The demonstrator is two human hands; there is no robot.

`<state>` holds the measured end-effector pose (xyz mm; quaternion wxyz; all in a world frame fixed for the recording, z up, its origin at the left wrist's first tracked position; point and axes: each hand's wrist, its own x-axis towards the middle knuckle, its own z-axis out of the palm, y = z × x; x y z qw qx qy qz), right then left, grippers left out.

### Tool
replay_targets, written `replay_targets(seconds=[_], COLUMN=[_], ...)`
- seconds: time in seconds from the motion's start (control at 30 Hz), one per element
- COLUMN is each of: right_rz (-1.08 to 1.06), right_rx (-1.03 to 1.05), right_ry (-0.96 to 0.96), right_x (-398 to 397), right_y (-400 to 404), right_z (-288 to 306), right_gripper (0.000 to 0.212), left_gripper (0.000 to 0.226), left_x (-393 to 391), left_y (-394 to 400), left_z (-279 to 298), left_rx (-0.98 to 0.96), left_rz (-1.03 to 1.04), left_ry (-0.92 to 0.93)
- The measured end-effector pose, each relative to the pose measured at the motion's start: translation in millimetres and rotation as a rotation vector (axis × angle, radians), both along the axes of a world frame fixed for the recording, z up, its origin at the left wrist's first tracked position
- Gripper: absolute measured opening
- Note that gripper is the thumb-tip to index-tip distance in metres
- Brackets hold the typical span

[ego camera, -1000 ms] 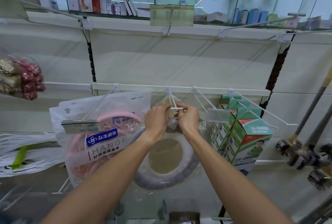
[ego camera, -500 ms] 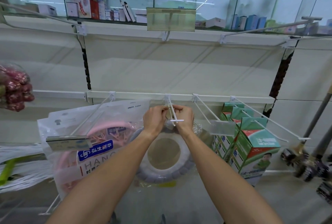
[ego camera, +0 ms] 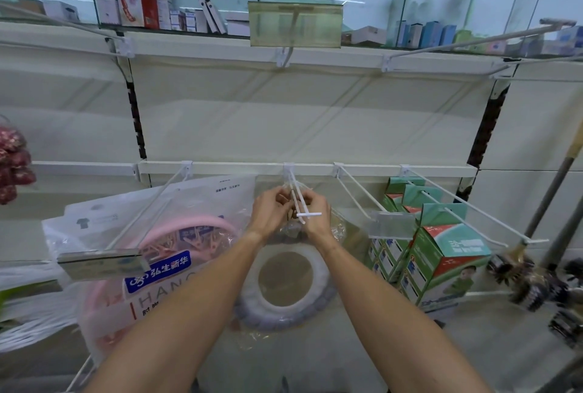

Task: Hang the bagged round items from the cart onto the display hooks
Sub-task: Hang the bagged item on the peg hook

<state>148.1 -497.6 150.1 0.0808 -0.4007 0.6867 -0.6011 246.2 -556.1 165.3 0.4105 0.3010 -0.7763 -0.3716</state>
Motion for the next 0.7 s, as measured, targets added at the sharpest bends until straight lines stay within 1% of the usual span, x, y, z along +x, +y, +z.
replay_targets(seconds=[0.17, 0.4, 0.6, 0.7], right_rz=[0.021, 0.07, 0.02, -0.009], right_rx=[-0.014, 0.02, 0.045, 0.053], right_ry=[-0.006, -0.01, 0.011, 0.028], right_x=[0.1, -7.4, 5.3, 9.4], right_y=[2.6, -5.4, 11.9, 26.9], right_z=[1.7, -4.8, 5.3, 7.4], right_gripper=[0.013, 0.02, 0.017, 0.013], left_gripper=[0.014, 0.012, 0.014, 0.014], left_x=[0.2, 5.9, 12.3, 15.9], left_y=[1.0, 8.2, 15.1, 21.7], left_z=[7.6, 10.0, 7.1, -0.9], left_rx=[-0.02, -0.03, -0.035, -0.097], left_rz=[-0.002, -0.001, -0.018, 0.019], left_ry=[-0.01, 0.02, 0.027, -0.003])
